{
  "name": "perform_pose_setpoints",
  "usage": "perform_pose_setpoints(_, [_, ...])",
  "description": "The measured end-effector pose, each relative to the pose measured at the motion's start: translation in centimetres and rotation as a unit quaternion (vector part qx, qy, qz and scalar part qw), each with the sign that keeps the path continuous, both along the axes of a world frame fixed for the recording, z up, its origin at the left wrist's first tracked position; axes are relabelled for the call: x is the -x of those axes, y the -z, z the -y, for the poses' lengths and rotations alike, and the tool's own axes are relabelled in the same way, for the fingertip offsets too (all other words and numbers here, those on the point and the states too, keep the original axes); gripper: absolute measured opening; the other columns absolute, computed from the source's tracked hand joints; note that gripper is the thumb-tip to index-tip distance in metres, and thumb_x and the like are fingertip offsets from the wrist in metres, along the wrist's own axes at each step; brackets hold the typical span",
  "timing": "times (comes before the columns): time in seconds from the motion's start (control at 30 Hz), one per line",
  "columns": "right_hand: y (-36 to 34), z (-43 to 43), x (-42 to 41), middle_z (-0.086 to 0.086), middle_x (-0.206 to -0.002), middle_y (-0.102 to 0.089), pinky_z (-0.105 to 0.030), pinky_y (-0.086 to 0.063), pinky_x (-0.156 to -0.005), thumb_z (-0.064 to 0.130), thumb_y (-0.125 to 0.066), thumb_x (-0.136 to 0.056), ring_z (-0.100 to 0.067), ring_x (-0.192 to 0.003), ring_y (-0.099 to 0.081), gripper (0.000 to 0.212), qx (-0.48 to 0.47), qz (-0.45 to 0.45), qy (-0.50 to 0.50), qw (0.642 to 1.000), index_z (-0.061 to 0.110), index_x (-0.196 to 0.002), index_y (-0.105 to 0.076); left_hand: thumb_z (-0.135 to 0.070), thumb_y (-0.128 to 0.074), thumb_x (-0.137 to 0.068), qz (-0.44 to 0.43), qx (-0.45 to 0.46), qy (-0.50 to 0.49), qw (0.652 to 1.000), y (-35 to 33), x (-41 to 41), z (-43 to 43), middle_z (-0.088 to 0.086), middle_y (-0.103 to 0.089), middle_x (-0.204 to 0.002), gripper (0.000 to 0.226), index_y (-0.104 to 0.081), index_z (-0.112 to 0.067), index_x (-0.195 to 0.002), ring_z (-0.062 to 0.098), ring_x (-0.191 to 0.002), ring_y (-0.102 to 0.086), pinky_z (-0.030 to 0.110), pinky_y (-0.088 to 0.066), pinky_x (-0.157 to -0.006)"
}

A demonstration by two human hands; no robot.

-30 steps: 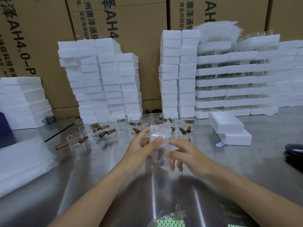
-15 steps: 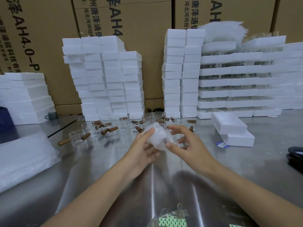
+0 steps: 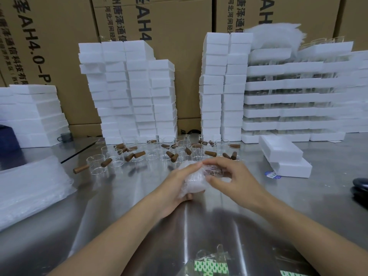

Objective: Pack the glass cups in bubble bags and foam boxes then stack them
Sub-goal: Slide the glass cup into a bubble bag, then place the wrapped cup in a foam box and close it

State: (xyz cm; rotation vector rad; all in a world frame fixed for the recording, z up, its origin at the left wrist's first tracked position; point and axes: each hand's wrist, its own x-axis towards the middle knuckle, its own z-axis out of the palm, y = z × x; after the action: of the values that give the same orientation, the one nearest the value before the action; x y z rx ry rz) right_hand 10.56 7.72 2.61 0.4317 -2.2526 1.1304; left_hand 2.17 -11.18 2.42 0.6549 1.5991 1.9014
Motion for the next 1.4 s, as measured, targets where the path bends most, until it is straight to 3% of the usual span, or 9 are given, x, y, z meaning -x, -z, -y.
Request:
perform_pose_setpoints(0.13, [0.4,0.0,0.2,0.023,-0.113,-0.067,-0.016,-0.054,-0.087,0.030,-0.078,-0.091,-0.005,-0.105,-0.066,0.040,-0.086,-0.058,0.047,0.994,0.031,-0.129,-0.067,-0.055,-0.080,-0.082,0.002,-0.004,-0.004,1.000,-0.3,0.5,0.5,0.002,-0.076,-0.101,0.028,-0.084,-0.034,-0.100,0.012,-0.075,-0.070,0.022,-0.045,-0.054])
perform_pose_setpoints(0.27, [0.4,-0.3,0.3,0.025,-0.103,-0.071,-0.017,-0.056,-0.081,0.030,-0.080,-0.091,-0.004,-0.094,-0.071,0.026,-0.091,-0.058,0.055,0.993,0.036,-0.115,-0.071,-0.059,-0.083,-0.073,-0.009,0.004,-0.002,1.000,0.1,0.6,0.4,0.005,-0.072,-0.102,0.054,-0.075,-0.024,-0.113,0.015,-0.079,-0.066,0.027,-0.040,-0.061])
perform_pose_setpoints(0.5, [0.3,-0.4,0.7,0.003,-0.097,-0.078,-0.026,-0.060,-0.082,0.002,-0.082,-0.086,-0.016,-0.090,-0.076,0.029,0.167,0.038,-0.024,0.985,0.029,-0.095,-0.077,-0.046,-0.095,-0.065,-0.058,-0.031,-0.014,0.998,-0.1,1.1,-0.6,0.006,-0.079,-0.113,0.074,-0.067,-0.019,-0.128,0.020,-0.096,-0.077,0.034,-0.059,-0.080])
perform_pose_setpoints(0.7, [0.4,-2.0,1.0,0.001,-0.087,-0.078,-0.019,-0.058,-0.075,-0.006,-0.083,-0.080,-0.012,-0.082,-0.073,0.023,0.237,0.053,0.015,0.970,0.009,-0.096,-0.076,-0.030,-0.099,-0.074,-0.073,0.026,0.043,0.996,-1.4,2.0,-2.5,0.004,-0.080,-0.117,0.061,-0.069,-0.028,-0.127,0.021,-0.100,-0.079,0.029,-0.061,-0.068])
perform_pose_setpoints(0.93, [1.1,-5.0,0.6,0.030,-0.120,-0.055,-0.025,-0.054,-0.080,0.029,-0.073,-0.087,-0.002,-0.095,-0.064,0.057,-0.161,0.067,0.153,0.973,0.044,-0.137,-0.051,-0.018,-0.091,-0.074,-0.021,-0.008,-0.128,0.991,0.6,2.0,-5.4,0.016,-0.077,-0.107,0.048,-0.070,-0.018,-0.117,0.024,-0.080,-0.074,0.026,-0.056,-0.051])
perform_pose_setpoints(1.07, [0.5,-7.9,0.8,0.012,-0.151,-0.034,-0.039,-0.054,-0.082,0.027,-0.072,-0.088,-0.005,-0.075,-0.066,0.073,-0.082,0.032,0.297,0.951,0.044,-0.149,-0.035,-0.024,-0.089,-0.075,0.024,-0.057,-0.144,0.988,0.4,2.9,-3.3,0.014,-0.076,-0.096,0.047,-0.070,-0.013,-0.117,0.025,-0.076,-0.069,0.029,-0.053,-0.053])
perform_pose_setpoints(1.17, [0.6,-10.7,0.4,0.010,-0.163,-0.024,-0.047,-0.051,-0.085,0.025,-0.070,-0.091,-0.027,-0.101,-0.065,0.081,-0.071,0.041,0.392,0.916,0.038,-0.156,-0.025,-0.016,-0.081,-0.090,0.079,-0.108,-0.138,0.981,0.2,3.8,-1.7,0.018,-0.074,-0.109,0.040,-0.067,-0.007,-0.127,0.026,-0.082,-0.069,0.027,-0.055,-0.052])
perform_pose_setpoints(1.3, [1.3,-13.1,-0.4,-0.005,-0.157,-0.041,-0.052,-0.048,-0.092,0.030,-0.065,-0.093,-0.034,-0.124,-0.055,0.072,-0.044,0.111,0.446,0.887,0.029,-0.156,-0.030,-0.022,-0.080,-0.082,0.148,-0.165,-0.131,0.966,0.1,4.7,-0.6,0.016,-0.070,-0.111,0.045,-0.068,-0.007,-0.124,0.019,-0.078,-0.068,0.023,-0.055,-0.053])
perform_pose_setpoints(1.4, [1.1,-13.1,-0.5,-0.007,-0.134,-0.061,-0.043,-0.042,-0.085,0.035,-0.063,-0.093,-0.010,-0.097,-0.054,0.052,0.002,0.059,0.473,0.879,0.025,-0.141,-0.048,-0.024,-0.072,-0.092,0.171,-0.185,-0.142,0.957,0.2,4.9,-0.2,0.014,-0.073,-0.101,0.034,-0.067,-0.007,-0.122,0.017,-0.072,-0.069,0.023,-0.054,-0.054])
